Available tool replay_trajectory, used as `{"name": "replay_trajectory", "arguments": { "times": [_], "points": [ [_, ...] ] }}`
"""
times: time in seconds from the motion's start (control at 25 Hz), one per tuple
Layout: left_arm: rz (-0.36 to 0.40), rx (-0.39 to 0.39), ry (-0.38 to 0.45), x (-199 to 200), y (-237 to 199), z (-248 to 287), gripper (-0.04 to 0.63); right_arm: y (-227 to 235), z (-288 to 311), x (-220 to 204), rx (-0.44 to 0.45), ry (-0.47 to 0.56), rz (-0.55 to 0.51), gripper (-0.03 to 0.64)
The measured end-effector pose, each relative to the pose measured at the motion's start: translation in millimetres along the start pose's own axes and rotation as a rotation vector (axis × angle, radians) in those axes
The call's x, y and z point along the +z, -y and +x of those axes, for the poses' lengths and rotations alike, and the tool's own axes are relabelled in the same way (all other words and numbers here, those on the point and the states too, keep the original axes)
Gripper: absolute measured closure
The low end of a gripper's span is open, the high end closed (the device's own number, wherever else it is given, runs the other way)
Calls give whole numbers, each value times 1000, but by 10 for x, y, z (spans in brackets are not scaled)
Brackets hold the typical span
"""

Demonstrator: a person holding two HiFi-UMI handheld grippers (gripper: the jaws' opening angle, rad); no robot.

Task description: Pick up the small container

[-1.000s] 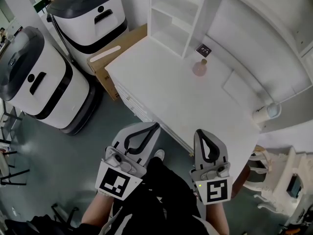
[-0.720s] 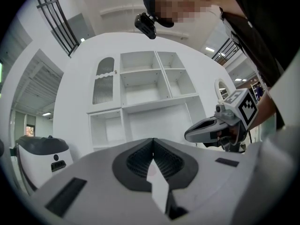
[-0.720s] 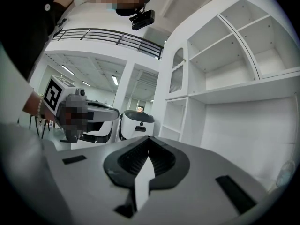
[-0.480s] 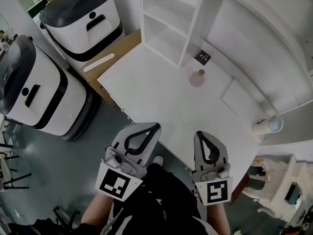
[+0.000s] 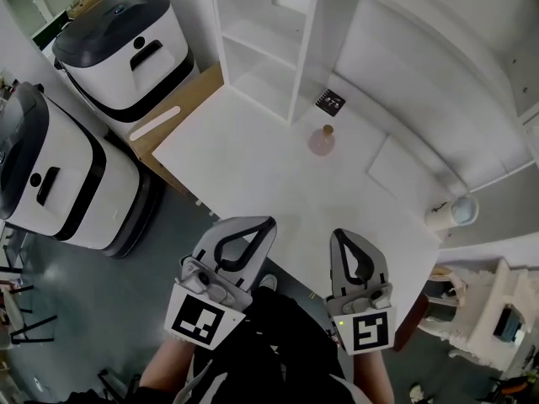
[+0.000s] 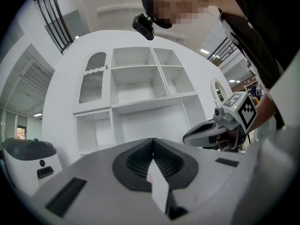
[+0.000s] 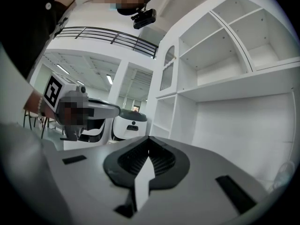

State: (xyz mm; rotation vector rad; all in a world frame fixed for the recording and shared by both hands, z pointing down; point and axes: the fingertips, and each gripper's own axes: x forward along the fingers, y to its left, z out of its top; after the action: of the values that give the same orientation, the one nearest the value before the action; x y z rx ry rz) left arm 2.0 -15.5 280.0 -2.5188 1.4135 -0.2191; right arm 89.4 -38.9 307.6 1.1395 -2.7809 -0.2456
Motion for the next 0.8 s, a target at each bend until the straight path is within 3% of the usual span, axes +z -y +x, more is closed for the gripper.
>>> {"name": "replay_trajectory", "arguments": {
  "times": [0.8],
  "points": [
    [15, -110, 15, 74, 197, 452, 594, 457, -181, -166, -137, -20, 39, 615]
  ]
}}
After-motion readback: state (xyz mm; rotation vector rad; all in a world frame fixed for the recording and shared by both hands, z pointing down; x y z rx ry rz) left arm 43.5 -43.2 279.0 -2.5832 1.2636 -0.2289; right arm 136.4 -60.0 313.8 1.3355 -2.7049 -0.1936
